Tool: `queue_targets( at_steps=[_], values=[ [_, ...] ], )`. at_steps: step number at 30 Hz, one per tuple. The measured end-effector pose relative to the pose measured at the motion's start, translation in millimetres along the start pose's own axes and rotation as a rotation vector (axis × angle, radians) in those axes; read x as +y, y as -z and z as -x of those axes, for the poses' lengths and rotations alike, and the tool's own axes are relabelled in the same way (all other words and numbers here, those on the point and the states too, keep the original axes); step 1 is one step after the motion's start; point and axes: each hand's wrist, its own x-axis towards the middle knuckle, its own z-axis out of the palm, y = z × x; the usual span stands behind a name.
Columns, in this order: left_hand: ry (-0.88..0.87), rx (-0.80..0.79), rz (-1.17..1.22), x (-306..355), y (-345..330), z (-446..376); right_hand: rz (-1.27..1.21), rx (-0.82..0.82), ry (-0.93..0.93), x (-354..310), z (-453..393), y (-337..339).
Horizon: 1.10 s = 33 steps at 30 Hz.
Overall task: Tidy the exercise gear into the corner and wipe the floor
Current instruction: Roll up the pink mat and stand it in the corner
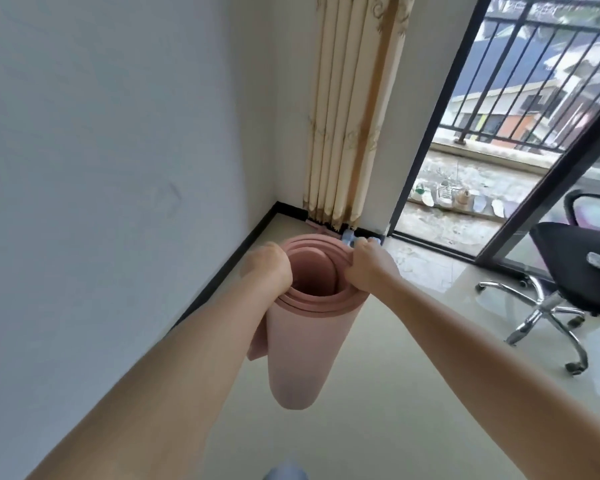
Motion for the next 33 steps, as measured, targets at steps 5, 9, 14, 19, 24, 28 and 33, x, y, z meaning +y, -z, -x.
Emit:
queue_targets(
  at_steps=[5, 9, 14, 19, 24, 28, 33],
  values=[
    [0.013, 0.034, 0.001, 30, 26, -127, 0.026, -0.031, 0.082, -10, -136, 16],
    [-0.012, 0.019, -0.03, 56, 48, -238, 0.044, -0.055, 0.078, -17, -253, 24],
    [0.011, -0.01, 0.022, 87, 92, -375, 0.021, -0.068, 0.05, -41, -396, 43],
    [0.013, 0.022, 0.066, 111, 124, -485, 0.012, -0.05, 0.06, -59, -516, 58],
    [0.094, 0.016, 0.125, 128, 130, -596, 0.014, -0.064, 0.148, -70, -637, 48],
    [0.192, -0.021, 0.165, 141, 124, -697, 0.009, -0.086, 0.2, -75, -744, 24],
    [0.209, -0.12, 0.123, 158, 111, -826, -0.009, -0.172, 0.122, -75, -864, -14]
  ],
)
